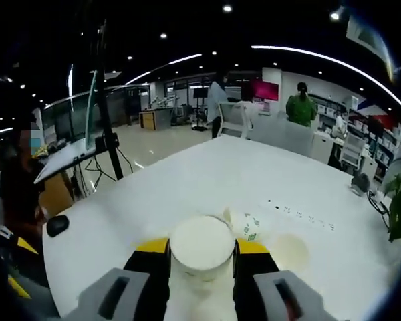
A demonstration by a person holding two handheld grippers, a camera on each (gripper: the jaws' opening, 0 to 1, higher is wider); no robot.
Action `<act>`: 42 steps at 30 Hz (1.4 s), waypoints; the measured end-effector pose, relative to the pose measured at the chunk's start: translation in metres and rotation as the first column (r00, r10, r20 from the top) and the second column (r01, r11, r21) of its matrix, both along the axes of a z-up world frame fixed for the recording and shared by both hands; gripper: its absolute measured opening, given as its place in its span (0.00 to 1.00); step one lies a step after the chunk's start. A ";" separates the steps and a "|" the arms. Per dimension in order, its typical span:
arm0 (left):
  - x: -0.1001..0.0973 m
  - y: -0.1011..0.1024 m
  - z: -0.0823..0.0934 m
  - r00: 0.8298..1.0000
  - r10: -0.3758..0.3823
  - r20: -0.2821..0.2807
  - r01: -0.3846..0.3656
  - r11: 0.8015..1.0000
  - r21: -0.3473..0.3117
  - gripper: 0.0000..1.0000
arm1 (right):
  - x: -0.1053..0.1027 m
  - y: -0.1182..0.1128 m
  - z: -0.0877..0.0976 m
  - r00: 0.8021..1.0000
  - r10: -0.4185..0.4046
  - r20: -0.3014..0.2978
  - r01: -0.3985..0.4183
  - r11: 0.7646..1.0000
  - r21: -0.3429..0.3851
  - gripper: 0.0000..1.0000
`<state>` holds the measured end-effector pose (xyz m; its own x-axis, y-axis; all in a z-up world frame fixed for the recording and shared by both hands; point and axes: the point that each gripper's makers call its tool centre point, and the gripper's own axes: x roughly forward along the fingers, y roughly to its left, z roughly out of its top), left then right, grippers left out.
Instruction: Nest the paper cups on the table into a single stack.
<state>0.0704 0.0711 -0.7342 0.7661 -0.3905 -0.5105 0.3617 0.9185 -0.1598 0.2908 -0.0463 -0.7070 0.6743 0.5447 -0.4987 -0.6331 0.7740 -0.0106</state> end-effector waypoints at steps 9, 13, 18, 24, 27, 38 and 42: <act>0.014 -0.010 -0.005 0.999 -0.034 0.001 0.034 0.999 -0.036 0.51 | -0.036 0.009 0.027 0.995 0.096 0.038 -0.098 0.994 0.051 0.35; 0.018 -0.016 -0.007 0.999 -0.051 0.003 0.051 0.998 -0.035 0.53 | -0.055 0.020 0.030 0.986 0.158 0.048 -0.162 0.984 0.073 0.34; 0.025 -0.021 -0.011 0.997 -0.080 0.000 0.080 0.996 -0.037 0.52 | -0.090 0.039 0.033 0.970 0.241 0.043 -0.244 0.965 0.098 0.34; 0.030 -0.026 -0.017 0.996 -0.094 -0.010 0.093 0.994 -0.057 0.51 | -0.123 0.055 0.042 0.950 0.310 0.038 -0.313 0.942 0.121 0.34; 0.034 -0.026 -0.017 0.995 -0.099 -0.010 0.098 0.993 -0.065 0.50 | -0.134 0.060 0.047 0.943 0.332 0.034 -0.334 0.932 0.142 0.34; 0.038 -0.042 -0.016 0.986 -0.166 0.014 0.167 0.984 -0.054 0.44 | -0.161 0.062 0.038 0.908 0.417 -0.047 -0.399 0.893 0.209 0.34; 0.034 -0.050 -0.013 0.981 -0.192 0.023 0.194 0.979 -0.059 0.38 | -0.165 0.058 0.043 0.906 0.419 -0.063 -0.389 0.882 0.266 0.34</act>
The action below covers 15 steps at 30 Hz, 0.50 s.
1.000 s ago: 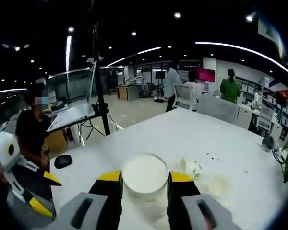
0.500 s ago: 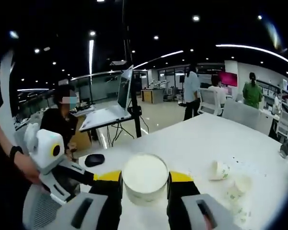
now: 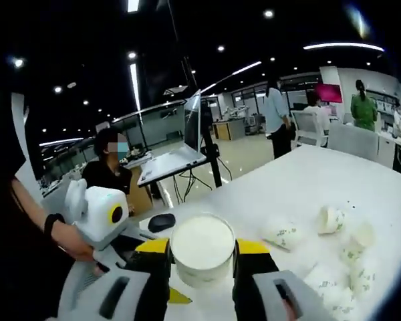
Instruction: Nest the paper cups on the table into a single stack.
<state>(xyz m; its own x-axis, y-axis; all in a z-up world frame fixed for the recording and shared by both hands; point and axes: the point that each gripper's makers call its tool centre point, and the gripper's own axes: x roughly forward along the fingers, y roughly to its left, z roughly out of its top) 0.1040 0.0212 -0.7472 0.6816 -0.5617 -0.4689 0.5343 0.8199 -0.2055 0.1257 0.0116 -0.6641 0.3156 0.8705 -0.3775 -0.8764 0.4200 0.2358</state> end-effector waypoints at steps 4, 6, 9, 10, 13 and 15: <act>0.001 -0.003 0.002 1.000 -0.014 0.007 0.014 0.999 -0.036 0.32 | -0.001 -0.004 -0.001 1.000 -0.001 -0.015 0.001 1.000 0.005 0.34; -0.002 -0.005 0.005 1.000 -0.020 0.004 0.020 0.998 -0.052 0.30 | -0.003 -0.004 -0.001 1.000 0.001 -0.020 -0.001 1.000 0.007 0.34; -0.001 -0.006 0.007 1.000 -0.020 0.004 0.021 0.998 -0.063 0.29 | -0.004 -0.005 -0.004 1.000 0.007 -0.025 -0.007 1.000 0.005 0.34; -0.001 -0.007 0.008 1.000 -0.020 0.003 0.020 0.997 -0.070 0.28 | -0.005 -0.005 -0.006 0.999 0.011 -0.030 -0.011 1.000 0.002 0.34; -0.001 -0.007 0.009 1.000 -0.015 -0.002 0.014 0.996 -0.084 0.27 | -0.008 -0.005 -0.008 0.999 0.014 -0.035 -0.014 1.000 0.003 0.34; 0.000 -0.002 0.007 1.000 -0.009 -0.010 0.008 0.996 -0.094 0.25 | -0.010 -0.005 -0.010 0.999 0.017 -0.045 -0.017 1.000 0.003 0.34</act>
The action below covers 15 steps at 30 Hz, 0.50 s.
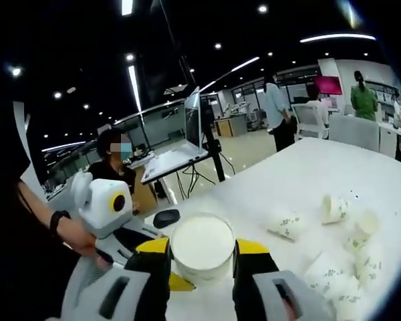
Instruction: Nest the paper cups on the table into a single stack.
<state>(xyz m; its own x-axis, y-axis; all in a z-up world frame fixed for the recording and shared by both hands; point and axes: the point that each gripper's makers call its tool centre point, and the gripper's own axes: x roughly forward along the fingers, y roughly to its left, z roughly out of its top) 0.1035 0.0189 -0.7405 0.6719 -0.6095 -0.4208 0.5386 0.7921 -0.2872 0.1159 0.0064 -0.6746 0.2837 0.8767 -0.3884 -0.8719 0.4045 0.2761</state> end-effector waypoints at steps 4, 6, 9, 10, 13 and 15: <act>-0.003 0.004 -0.001 1.000 0.008 -0.006 -0.008 1.000 -0.008 0.23 | -0.002 -0.004 -0.010 1.000 0.017 -0.018 -0.017 1.000 -0.022 0.34; -0.004 0.006 -0.001 1.000 0.011 -0.006 -0.011 1.000 -0.011 0.22 | -0.003 -0.006 -0.014 0.999 0.024 -0.026 -0.024 0.999 -0.028 0.34; -0.005 0.007 0.000 1.000 0.009 -0.002 -0.009 1.000 -0.004 0.20 | -0.007 -0.007 -0.019 0.999 0.029 -0.042 -0.031 0.999 -0.037 0.34; -0.005 0.008 0.000 1.000 0.004 0.004 -0.004 1.000 0.004 0.20 | -0.008 -0.008 -0.020 0.998 0.032 -0.047 -0.033 0.999 -0.036 0.35; -0.007 0.009 0.000 0.999 -0.024 0.022 0.023 0.999 0.040 0.19 | -0.011 -0.010 -0.023 0.997 0.049 -0.063 -0.052 0.998 -0.040 0.35; -0.008 0.010 -0.001 0.998 -0.049 0.035 0.046 0.997 0.069 0.18 | -0.013 -0.011 -0.027 0.995 0.066 -0.070 -0.069 0.997 -0.046 0.35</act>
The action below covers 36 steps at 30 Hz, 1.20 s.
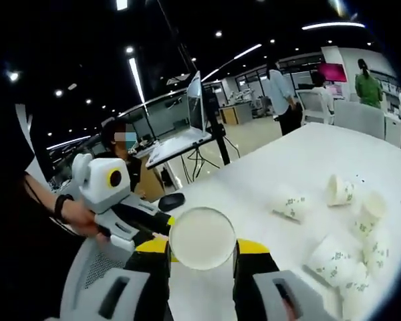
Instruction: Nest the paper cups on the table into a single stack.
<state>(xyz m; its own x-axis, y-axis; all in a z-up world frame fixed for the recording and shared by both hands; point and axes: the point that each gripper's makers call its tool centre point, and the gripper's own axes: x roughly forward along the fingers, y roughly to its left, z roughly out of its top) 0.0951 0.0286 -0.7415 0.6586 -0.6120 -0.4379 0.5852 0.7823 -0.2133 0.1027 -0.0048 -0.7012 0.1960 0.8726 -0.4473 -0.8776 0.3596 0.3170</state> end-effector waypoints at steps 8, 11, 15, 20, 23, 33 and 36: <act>-0.010 -0.001 -0.004 0.995 -0.098 0.027 0.095 0.991 0.089 0.11 | -0.013 -0.008 -0.023 0.997 0.075 -0.008 -0.075 0.994 -0.074 0.35; -0.015 -0.004 -0.006 0.992 -0.124 0.028 0.120 0.987 0.106 0.09 | -0.016 -0.009 -0.032 0.996 0.088 -0.002 -0.088 0.991 -0.103 0.35; -0.021 -0.008 -0.007 0.988 -0.155 0.025 0.151 0.982 0.114 0.06 | -0.017 -0.012 -0.040 0.996 0.086 0.005 -0.085 0.989 -0.122 0.33; -0.028 -0.019 -0.002 0.978 -0.204 0.034 0.199 0.973 0.116 0.01 | -0.014 -0.015 -0.048 0.998 0.059 0.011 -0.057 0.989 -0.136 0.23; -0.027 -0.025 -0.002 0.977 -0.211 0.040 0.205 0.971 0.125 0.00 | -0.014 -0.014 -0.050 0.999 0.050 0.007 -0.048 0.990 -0.135 0.22; -0.022 -0.016 -0.019 0.977 -0.213 0.007 0.208 0.960 0.190 0.00 | -0.008 -0.023 -0.051 1.000 -0.009 0.017 0.011 0.992 -0.128 0.22; -0.026 -0.015 -0.021 0.978 -0.210 -0.006 0.207 0.958 0.199 0.00 | -0.010 -0.022 -0.050 1.000 -0.011 0.013 0.013 0.993 -0.118 0.22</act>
